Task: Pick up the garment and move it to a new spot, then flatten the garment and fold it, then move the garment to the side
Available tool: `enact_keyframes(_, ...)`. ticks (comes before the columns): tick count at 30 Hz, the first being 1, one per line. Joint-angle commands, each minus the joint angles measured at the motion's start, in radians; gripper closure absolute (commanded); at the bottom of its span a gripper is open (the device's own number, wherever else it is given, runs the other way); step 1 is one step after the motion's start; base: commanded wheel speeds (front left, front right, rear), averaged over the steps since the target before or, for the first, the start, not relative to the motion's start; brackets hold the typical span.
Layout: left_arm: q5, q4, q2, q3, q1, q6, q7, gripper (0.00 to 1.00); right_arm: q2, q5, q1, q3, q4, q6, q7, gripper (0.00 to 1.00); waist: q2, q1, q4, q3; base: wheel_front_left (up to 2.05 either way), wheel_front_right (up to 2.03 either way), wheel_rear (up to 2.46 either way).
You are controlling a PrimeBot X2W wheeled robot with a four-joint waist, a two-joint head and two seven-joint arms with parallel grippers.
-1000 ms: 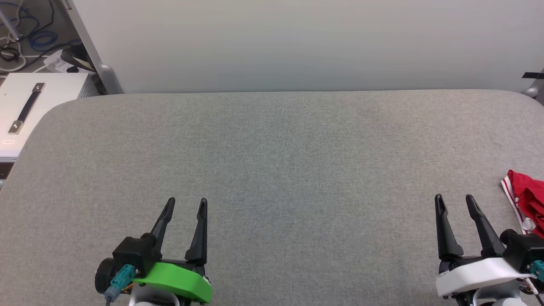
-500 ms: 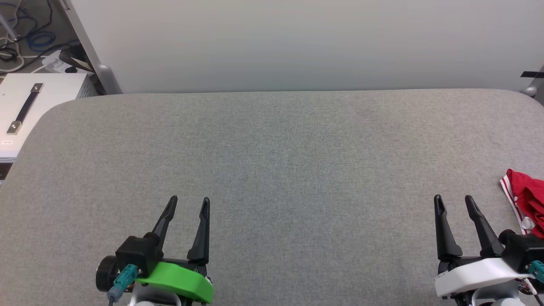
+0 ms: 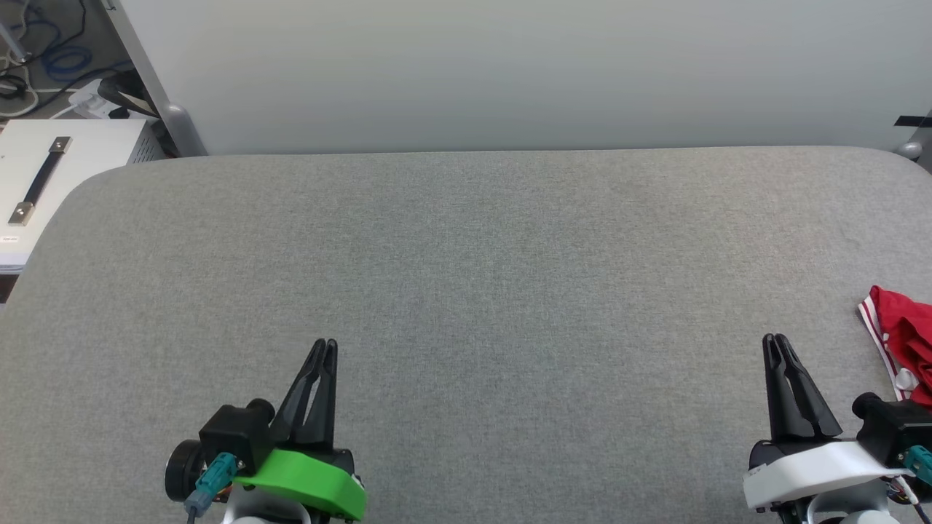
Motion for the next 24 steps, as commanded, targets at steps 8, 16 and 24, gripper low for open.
enact_keyframes(8,0.014,-0.008,-0.001,0.006,-0.001,0.008,0.017,1.00,0.005,-0.019,-0.002,0.000,-0.006,0.000,0.017,1.00,0.0000,0.0001,-0.001,-0.001,0.00,0.00,0.00)
enact_keyframes(16,0.028,-0.016,-0.003,0.013,-0.001,0.017,0.033,1.00,0.010,-0.038,-0.004,0.000,-0.012,0.000,0.033,1.00,0.0000,0.0001,-0.002,-0.003,0.00,0.00,0.00)
enact_keyframes(24,0.041,-0.023,-0.005,0.019,-0.002,0.025,0.049,1.00,0.015,-0.057,-0.006,0.000,-0.018,0.000,0.049,1.00,0.0000,0.0001,-0.002,-0.004,0.00,0.00,0.00)
